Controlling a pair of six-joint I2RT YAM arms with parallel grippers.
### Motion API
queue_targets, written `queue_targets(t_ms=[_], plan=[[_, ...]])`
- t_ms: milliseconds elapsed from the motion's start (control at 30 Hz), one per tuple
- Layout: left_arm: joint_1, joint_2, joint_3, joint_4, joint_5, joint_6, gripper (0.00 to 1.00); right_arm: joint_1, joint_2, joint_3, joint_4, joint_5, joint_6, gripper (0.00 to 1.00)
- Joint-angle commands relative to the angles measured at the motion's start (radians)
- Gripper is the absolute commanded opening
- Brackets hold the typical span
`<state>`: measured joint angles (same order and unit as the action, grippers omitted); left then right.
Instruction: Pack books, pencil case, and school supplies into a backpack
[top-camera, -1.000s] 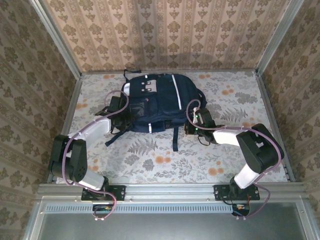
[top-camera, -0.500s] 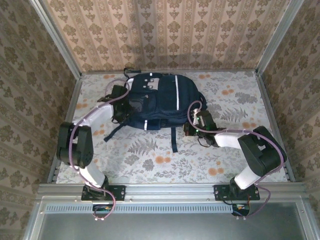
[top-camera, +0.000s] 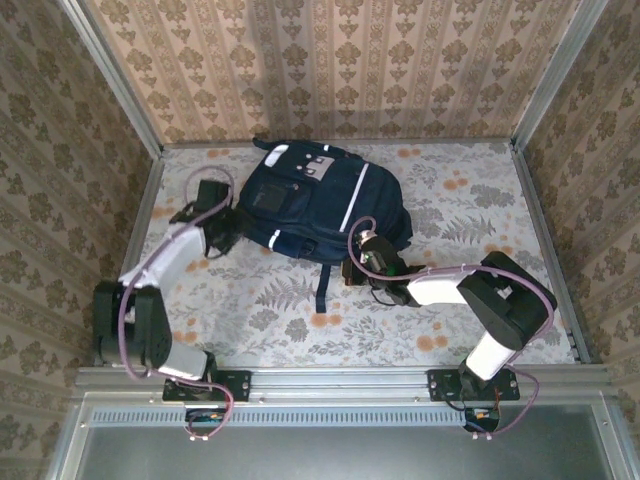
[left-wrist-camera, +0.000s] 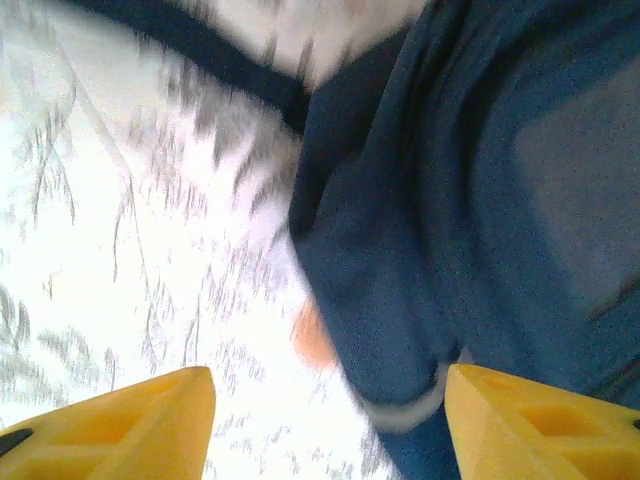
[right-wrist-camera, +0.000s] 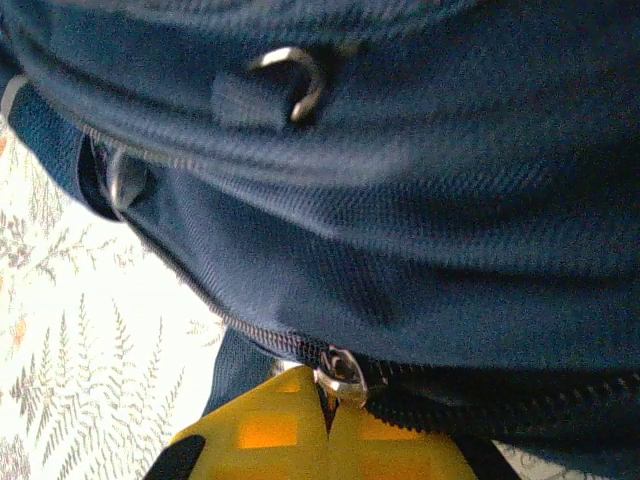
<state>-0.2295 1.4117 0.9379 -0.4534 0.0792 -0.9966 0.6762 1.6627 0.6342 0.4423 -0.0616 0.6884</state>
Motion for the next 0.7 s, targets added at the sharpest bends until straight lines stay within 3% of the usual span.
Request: queue_targets(t_ms=[0,167,367,433,600,667], plan=[[-0.05,-0.064,-0.18,0.2,0.127,-0.134,0.67,0.019,0.028,0.055,0.087,-0.001,0.071,0.0],[-0.164,-0.042,-0.267,0.442,0.139,-0.157,0.71,0.048,0.049,0.081,0.108,-0.012,0.107,0.0],[-0.22,0.088,-0.251,0.579,0.133,-0.147,0.66,0.051,0.039,0.07,0.125,-0.021,0.134,0.0],[-0.22,0.132,-0.257,0.632,0.139,-0.15,0.57,0.051,0.037,0.066,0.125,-0.02,0.137,0.0],[-0.218,0.197,-0.225,0.585,0.082,-0.138,0.08,0.05,0.044,0.052,0.076,0.022,0.095,0.0],[-0.203,0.206,-0.213,0.553,0.061,-0.129,0.0,0.051,0.038,0.046,0.033,0.05,0.066,0.0]])
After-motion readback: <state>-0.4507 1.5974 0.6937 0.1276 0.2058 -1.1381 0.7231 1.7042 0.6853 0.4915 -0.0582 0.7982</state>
